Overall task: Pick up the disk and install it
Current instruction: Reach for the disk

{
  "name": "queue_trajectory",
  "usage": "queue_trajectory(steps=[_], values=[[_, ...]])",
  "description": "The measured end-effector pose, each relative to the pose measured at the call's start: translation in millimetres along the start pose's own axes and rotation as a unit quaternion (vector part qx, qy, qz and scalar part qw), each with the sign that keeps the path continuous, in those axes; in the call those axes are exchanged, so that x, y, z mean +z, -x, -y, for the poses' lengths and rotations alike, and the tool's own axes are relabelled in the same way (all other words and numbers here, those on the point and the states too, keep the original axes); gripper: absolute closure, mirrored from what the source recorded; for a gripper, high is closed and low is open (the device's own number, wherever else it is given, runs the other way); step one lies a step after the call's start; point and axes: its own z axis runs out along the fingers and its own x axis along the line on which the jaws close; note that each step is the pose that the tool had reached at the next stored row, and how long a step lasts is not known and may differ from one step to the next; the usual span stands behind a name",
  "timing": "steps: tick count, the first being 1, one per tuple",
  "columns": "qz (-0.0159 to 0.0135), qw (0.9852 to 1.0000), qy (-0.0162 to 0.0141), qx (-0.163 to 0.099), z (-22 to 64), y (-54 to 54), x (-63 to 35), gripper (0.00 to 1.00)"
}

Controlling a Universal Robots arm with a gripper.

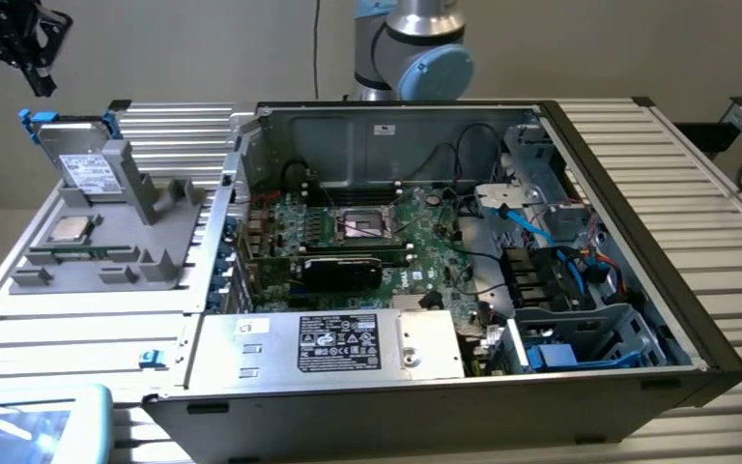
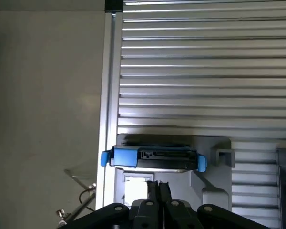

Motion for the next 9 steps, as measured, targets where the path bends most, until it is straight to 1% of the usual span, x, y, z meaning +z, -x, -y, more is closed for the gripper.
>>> queue_trajectory(steps=[1, 2, 3, 5, 7, 9], values=[[-0.0004, 1.0, -0.0009, -0.004, -1.3, -0.4, 0.4, 0.89], [-0.0005, 1.0, -0.0025, -0.005, -3.5, -0.6, 1.1, 0.89], [-0.0007, 1.0, -0.0049, -0.005, -6.5, -0.6, 1.7, 0.89], [-0.0008, 0.9999, -0.0079, -0.007, -12.6, -0.5, 3.3, 0.89], [-0.0007, 0.9999, -0.0096, -0.01, -18.0, -0.8, 5.2, 0.89], [-0.0006, 0.9999, -0.0105, -0.011, -23.8, -2.6, 6.7, 0.89]])
